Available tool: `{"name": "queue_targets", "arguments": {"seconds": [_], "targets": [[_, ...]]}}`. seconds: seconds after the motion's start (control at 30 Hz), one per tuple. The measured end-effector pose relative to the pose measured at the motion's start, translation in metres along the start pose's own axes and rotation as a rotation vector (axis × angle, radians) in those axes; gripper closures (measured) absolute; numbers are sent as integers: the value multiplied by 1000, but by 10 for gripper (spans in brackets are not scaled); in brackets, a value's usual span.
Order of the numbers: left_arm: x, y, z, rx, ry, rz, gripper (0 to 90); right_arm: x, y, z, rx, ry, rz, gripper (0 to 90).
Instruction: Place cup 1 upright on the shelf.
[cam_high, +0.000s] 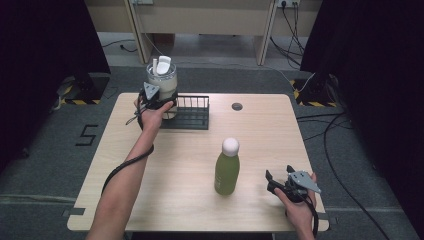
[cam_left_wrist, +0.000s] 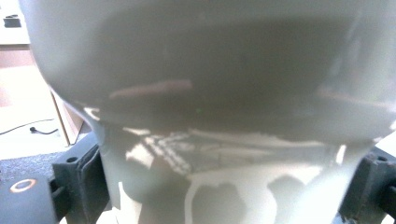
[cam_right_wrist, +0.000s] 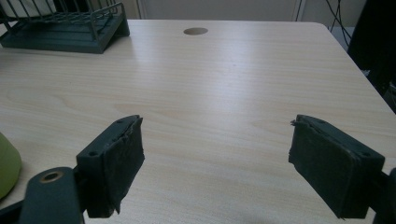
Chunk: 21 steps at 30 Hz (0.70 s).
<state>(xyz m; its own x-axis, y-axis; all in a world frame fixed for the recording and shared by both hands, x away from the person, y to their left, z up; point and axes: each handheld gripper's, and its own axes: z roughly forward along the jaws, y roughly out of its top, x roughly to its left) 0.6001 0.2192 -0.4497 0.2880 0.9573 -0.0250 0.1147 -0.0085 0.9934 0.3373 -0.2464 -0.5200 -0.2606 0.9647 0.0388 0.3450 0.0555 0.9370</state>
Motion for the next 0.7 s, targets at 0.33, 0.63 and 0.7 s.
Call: {"name": "queue_targets", "arguments": {"seconds": [0.33, 0.63, 0.7], "targets": [[1, -3, -1, -8, -18, 4, 87, 0, 0, 0, -1, 2, -5, 174], [2, -5, -1, -12, -31, 1, 77, 1, 0, 0, 0, 2, -10, 173], [2, -6, 0, -12, -28, -3, 79, 1, 0, 0, 0, 2, -10, 173]]}}
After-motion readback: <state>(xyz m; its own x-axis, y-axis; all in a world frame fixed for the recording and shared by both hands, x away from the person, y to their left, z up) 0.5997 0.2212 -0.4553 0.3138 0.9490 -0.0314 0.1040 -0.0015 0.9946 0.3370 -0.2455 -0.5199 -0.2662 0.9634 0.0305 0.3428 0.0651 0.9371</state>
